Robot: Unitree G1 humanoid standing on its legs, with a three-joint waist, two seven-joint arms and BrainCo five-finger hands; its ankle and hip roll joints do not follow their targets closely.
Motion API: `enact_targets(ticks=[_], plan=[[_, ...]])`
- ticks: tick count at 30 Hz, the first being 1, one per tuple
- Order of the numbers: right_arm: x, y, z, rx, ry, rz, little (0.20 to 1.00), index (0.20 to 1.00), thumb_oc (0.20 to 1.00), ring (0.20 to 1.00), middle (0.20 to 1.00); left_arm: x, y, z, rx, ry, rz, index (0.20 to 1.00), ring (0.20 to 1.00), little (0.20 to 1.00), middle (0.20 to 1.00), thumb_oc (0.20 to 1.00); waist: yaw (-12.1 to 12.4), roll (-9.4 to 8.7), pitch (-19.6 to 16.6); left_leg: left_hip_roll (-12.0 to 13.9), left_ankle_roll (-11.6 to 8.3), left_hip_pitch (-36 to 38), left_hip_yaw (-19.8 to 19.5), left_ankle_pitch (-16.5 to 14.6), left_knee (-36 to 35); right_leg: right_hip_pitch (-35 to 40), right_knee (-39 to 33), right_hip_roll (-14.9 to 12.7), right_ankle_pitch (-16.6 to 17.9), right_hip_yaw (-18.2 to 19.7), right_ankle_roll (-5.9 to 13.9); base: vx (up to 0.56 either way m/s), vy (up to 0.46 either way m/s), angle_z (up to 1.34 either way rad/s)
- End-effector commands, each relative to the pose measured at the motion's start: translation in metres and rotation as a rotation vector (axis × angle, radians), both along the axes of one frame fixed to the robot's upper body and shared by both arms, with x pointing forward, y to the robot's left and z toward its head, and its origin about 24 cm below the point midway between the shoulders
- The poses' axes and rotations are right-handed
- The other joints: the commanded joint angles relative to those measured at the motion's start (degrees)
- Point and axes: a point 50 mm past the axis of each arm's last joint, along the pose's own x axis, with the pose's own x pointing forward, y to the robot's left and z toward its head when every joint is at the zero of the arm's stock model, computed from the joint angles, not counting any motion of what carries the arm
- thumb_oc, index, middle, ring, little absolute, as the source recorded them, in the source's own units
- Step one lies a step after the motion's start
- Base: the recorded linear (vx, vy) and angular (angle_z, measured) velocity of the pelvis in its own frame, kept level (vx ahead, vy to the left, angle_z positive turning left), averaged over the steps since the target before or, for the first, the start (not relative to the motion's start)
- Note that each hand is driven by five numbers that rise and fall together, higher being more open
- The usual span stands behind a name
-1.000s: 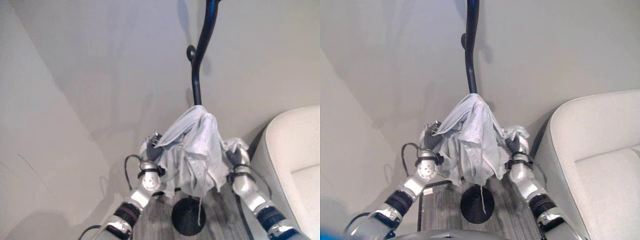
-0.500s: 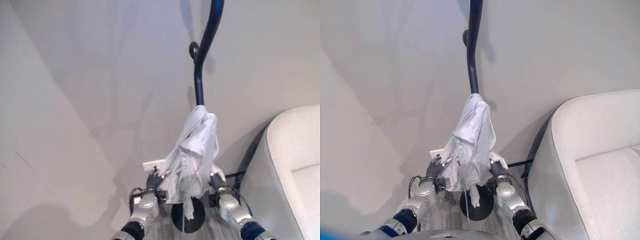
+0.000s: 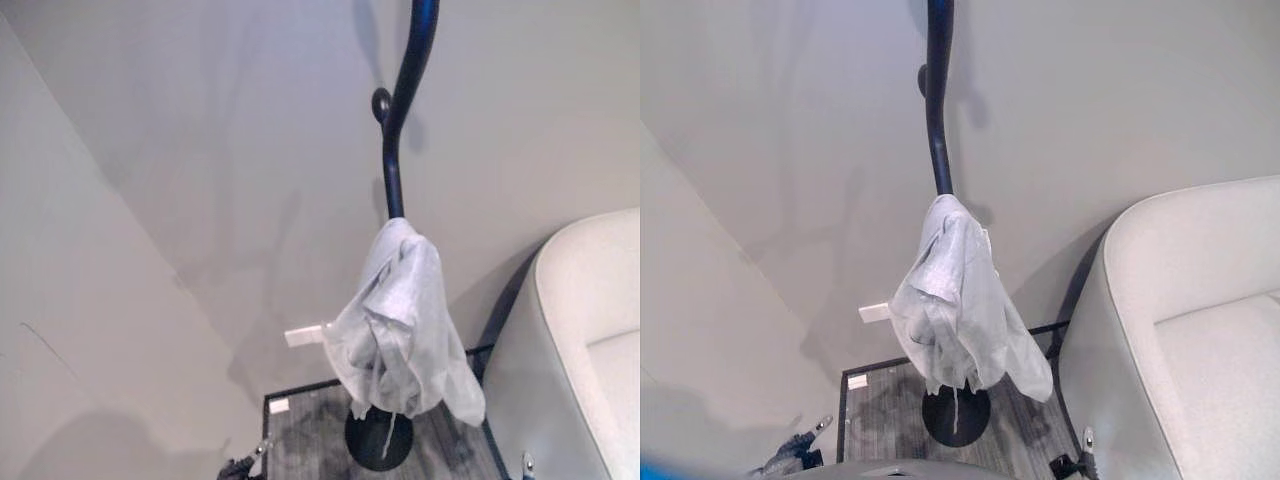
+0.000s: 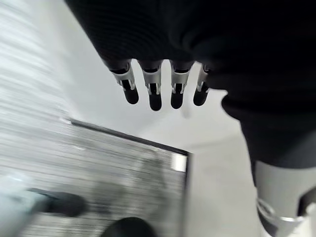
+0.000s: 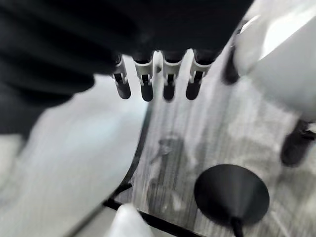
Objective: Hang the clothes on the sofa on the clothes rack.
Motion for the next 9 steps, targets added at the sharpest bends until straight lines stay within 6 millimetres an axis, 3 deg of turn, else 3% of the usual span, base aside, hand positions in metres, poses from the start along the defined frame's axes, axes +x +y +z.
enact_targets(ticks=[1,4,9], plan=[[0.009,-0.008,0.003,0.007,-0.075,-0.135,1.000,1.000,1.000,1.000,1.000,0.023,-0.020,0.001,-0.074,-0.094,-0.026,1.000,1.000,1.000,1.000,1.000,0.07,0.00,-0.94,4.19,-7.37,-3.75,1.92,0.84,0.58,2.33,-13.19,-5.65,38.41,-0.20,-1.22,0.00,0.000,0.00],[-0.010,0.001,-0.002,0.094,0.034,-0.118,1.000,1.000,1.000,1.000,1.000,0.023,-0.044,-0.003,-0.161,-0.088,-0.114,1.000,1.000,1.000,1.000,1.000,0.59,-0.30,-1.06,4.33,-7.38,-4.17,1.72,0.92,0.58,2.43,-13.43,-5.39,38.83,-0.42,-1.28,-0.03,-0.046,0.05],[-0.006,0.004,-0.002,0.111,0.039,-0.054,1.000,1.000,1.000,1.000,1.000,0.030,-0.048,-0.002,-0.173,-0.108,-0.172,1.000,1.000,1.000,1.000,1.000,0.84,-0.45,-0.92,4.44,-7.36,-4.46,1.61,0.96,0.58,2.38,-13.41,-5.22,39.06,-0.60,-1.22,-0.01,-0.009,0.01]])
